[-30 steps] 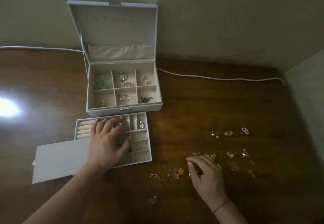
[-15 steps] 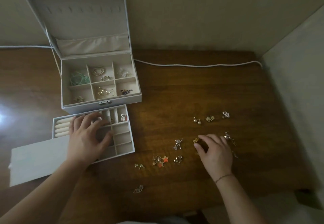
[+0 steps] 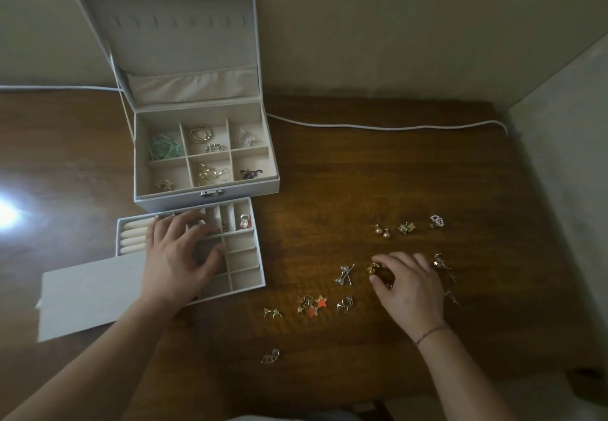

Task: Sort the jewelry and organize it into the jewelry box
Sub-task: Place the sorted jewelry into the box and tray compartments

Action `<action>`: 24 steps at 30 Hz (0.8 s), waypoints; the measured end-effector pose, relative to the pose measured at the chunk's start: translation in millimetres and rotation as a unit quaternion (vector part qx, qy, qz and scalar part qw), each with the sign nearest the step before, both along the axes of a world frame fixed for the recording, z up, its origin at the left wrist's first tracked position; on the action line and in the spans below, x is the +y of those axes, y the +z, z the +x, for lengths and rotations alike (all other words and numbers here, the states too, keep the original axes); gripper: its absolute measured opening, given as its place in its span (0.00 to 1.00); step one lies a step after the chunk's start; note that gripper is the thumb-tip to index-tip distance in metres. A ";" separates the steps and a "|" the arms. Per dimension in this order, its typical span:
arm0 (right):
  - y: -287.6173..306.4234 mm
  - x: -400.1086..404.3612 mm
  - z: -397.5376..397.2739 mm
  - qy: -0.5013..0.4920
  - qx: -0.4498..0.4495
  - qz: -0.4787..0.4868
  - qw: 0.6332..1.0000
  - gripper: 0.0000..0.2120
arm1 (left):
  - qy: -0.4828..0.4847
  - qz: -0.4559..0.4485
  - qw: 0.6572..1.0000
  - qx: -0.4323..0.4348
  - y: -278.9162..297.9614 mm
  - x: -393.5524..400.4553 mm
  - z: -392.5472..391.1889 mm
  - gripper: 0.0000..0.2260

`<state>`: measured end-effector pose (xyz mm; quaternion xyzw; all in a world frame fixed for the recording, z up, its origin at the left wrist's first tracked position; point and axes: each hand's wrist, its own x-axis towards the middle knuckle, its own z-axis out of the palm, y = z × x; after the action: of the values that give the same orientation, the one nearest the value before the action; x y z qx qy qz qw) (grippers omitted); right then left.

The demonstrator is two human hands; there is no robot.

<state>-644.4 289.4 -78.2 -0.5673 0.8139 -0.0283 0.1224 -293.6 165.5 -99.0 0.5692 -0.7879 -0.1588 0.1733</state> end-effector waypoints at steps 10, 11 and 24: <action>4.7 -10.5 4.8 0.007 -0.013 0.050 0.999 0.13 | -0.002 0.010 1.000 0.013 -0.8 0.0 2.6 0.20; 5.1 -11.4 5.7 0.011 -0.014 0.056 0.998 0.15 | -0.001 0.012 1.000 0.015 -0.6 -0.2 2.5 0.20; -1.8 -12.7 11.4 0.028 0.017 -0.002 0.999 0.09 | 0.075 0.025 0.977 0.198 9.5 5.0 4.0 0.19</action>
<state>-633.0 276.6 -80.0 -0.5904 0.7997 -0.0167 0.1081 -289.6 170.5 -89.5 0.5879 -0.6890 -0.2750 0.3227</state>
